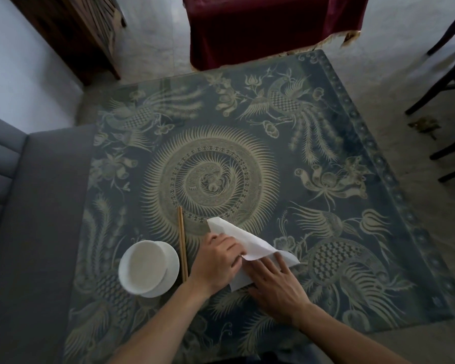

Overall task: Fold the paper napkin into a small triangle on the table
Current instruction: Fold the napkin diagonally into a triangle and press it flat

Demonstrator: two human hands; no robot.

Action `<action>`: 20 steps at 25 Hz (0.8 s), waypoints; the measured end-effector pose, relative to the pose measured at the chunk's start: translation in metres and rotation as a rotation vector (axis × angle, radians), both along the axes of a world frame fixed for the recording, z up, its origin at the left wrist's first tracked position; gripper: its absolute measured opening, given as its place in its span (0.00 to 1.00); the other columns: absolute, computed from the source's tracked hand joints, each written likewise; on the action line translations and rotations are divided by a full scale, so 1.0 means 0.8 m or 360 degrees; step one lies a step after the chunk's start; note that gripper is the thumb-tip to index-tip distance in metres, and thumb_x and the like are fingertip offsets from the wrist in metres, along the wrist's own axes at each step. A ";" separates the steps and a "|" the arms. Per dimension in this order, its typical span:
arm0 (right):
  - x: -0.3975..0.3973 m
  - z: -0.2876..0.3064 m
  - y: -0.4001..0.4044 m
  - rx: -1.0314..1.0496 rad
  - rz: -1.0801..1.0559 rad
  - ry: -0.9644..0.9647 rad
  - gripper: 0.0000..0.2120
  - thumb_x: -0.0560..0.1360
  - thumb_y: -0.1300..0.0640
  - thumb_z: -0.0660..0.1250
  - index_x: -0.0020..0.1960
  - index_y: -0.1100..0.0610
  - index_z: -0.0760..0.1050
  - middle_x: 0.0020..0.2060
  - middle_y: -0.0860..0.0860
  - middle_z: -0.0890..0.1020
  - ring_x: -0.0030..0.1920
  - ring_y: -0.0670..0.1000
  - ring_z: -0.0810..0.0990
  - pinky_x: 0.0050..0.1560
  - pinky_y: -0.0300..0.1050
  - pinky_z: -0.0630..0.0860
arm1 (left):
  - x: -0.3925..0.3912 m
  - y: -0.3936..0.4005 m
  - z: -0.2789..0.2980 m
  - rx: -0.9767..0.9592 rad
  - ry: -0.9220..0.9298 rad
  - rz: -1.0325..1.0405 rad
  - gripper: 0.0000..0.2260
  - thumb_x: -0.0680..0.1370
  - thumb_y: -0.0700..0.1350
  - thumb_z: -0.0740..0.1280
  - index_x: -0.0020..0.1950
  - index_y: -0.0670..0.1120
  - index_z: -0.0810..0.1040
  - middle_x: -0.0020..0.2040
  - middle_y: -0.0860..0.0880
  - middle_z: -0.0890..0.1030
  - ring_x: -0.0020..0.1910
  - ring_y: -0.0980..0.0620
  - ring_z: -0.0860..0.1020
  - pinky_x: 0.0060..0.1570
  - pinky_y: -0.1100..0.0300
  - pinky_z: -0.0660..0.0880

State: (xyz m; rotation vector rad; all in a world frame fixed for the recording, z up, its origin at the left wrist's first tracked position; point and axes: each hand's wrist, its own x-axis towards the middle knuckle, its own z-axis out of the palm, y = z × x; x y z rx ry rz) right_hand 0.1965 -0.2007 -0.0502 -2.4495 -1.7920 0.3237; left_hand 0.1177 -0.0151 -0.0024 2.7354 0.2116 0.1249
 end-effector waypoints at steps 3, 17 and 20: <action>0.000 -0.003 -0.003 0.0057 -0.0037 0.0028 0.32 0.73 0.43 0.65 0.74 0.53 0.67 0.70 0.53 0.74 0.67 0.58 0.73 0.64 0.63 0.72 | -0.021 -0.010 -0.010 0.0008 0.0036 -0.0002 0.06 0.74 0.46 0.63 0.46 0.52 0.79 0.44 0.55 0.81 0.46 0.52 0.77 0.51 0.56 0.68; 0.005 -0.010 -0.045 0.0131 0.0003 -0.0042 0.25 0.75 0.44 0.63 0.67 0.56 0.75 0.64 0.55 0.79 0.64 0.58 0.76 0.63 0.56 0.74 | -0.058 -0.027 -0.037 0.0011 0.0262 0.0088 0.06 0.71 0.44 0.75 0.45 0.53 0.82 0.45 0.56 0.80 0.47 0.52 0.77 0.47 0.57 0.70; 0.006 -0.010 -0.046 0.0133 -0.0012 -0.0038 0.25 0.75 0.44 0.62 0.67 0.56 0.76 0.63 0.55 0.79 0.64 0.58 0.77 0.63 0.56 0.74 | -0.061 -0.028 -0.040 0.0000 0.0256 0.0089 0.06 0.71 0.45 0.75 0.45 0.54 0.82 0.46 0.56 0.80 0.47 0.53 0.76 0.48 0.58 0.69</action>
